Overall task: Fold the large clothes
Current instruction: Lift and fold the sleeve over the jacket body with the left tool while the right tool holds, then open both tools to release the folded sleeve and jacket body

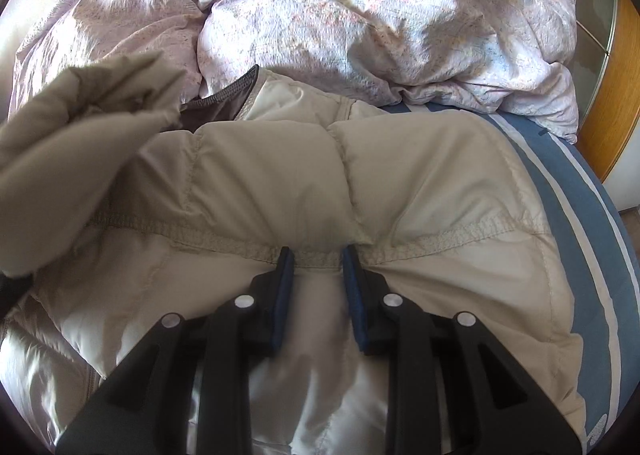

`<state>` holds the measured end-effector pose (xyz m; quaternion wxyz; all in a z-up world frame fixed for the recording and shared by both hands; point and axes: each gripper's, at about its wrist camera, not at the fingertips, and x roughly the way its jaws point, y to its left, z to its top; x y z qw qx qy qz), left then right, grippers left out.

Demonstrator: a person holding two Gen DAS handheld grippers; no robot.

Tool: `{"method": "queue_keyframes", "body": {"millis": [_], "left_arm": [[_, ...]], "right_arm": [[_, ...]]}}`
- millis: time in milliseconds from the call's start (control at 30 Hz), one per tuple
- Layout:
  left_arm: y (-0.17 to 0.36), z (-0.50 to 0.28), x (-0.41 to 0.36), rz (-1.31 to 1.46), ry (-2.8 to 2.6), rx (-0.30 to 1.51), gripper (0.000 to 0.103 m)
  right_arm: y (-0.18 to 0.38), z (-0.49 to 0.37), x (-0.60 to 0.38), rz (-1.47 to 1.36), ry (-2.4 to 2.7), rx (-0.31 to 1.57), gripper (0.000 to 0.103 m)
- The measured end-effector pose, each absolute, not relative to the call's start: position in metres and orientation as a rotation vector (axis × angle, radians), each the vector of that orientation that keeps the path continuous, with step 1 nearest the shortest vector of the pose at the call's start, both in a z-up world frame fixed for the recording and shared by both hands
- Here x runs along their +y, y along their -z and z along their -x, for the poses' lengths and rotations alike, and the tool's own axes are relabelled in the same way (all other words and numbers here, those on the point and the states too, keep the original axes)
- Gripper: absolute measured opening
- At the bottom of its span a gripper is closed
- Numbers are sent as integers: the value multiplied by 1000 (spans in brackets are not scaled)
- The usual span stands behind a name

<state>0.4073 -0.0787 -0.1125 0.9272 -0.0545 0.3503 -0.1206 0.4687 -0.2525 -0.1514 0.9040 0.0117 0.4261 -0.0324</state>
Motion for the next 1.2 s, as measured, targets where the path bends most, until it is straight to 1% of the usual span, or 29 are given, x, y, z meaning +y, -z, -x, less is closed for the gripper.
{"method": "queue_keyframes", "body": {"millis": [300,433,567,767,900,1100,1200], "left_arm": [[127,-411,-86,71,268,792,4],[125,-408,-85,69,280,802,4],[116,-397,-79,79,308,807,8],[101,-380,-76,32,351,799,12],[109,-387,-75,52,350,847,12],[103,-378,-70,82,391,844,14],[97,-369,-73,43,413,821,19]], "right_arm": [[152,-468,-251,-19,70,879,26],[152,-468,-251,-14,72,879,27],[152,-467,-251,-10,73,877,27],[146,-461,-254,12,72,866,30],[140,-455,-262,-29,72,855,31],[128,-441,-270,-46,81,829,31],[118,-436,-274,-93,62,808,31]]}}
